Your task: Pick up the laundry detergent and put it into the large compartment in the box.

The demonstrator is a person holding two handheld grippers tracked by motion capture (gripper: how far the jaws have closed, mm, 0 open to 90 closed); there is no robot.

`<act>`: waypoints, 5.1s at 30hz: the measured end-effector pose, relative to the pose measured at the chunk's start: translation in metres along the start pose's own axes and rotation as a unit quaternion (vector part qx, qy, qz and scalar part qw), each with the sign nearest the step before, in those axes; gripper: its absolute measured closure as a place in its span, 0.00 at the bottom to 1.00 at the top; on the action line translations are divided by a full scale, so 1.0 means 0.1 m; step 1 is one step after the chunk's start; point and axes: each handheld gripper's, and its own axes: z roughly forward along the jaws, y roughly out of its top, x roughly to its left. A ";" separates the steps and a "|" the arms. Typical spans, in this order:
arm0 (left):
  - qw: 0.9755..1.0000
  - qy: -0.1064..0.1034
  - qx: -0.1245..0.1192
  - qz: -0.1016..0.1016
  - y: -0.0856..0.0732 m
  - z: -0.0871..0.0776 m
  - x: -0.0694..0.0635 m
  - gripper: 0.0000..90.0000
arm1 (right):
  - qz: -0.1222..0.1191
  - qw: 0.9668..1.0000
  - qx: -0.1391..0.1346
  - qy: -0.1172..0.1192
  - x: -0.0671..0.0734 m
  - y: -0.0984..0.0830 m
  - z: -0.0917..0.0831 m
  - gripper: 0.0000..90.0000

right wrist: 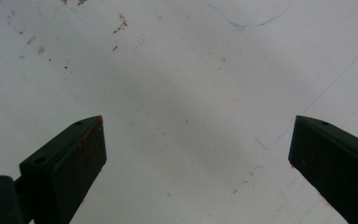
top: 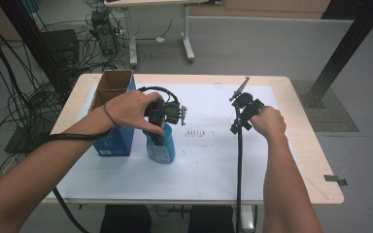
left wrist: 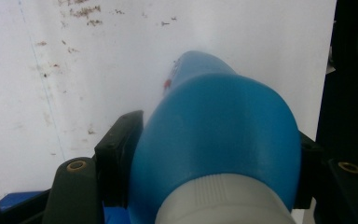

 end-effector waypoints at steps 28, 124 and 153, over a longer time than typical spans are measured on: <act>1.000 -0.002 0.002 -0.001 0.01 0.01 0.01 0.39 | 0.003 1.000 0.000 0.000 0.00 0.00 0.01 0.04; 0.996 0.003 -0.014 -0.093 0.08 -0.61 -0.05 0.41 | 0.006 1.000 -0.016 -0.006 0.07 -0.09 -0.11 0.04; 0.985 -0.010 -0.018 -0.169 0.16 -1.40 -0.04 0.41 | -0.004 1.000 -0.029 -0.007 0.09 -0.12 -0.19 0.04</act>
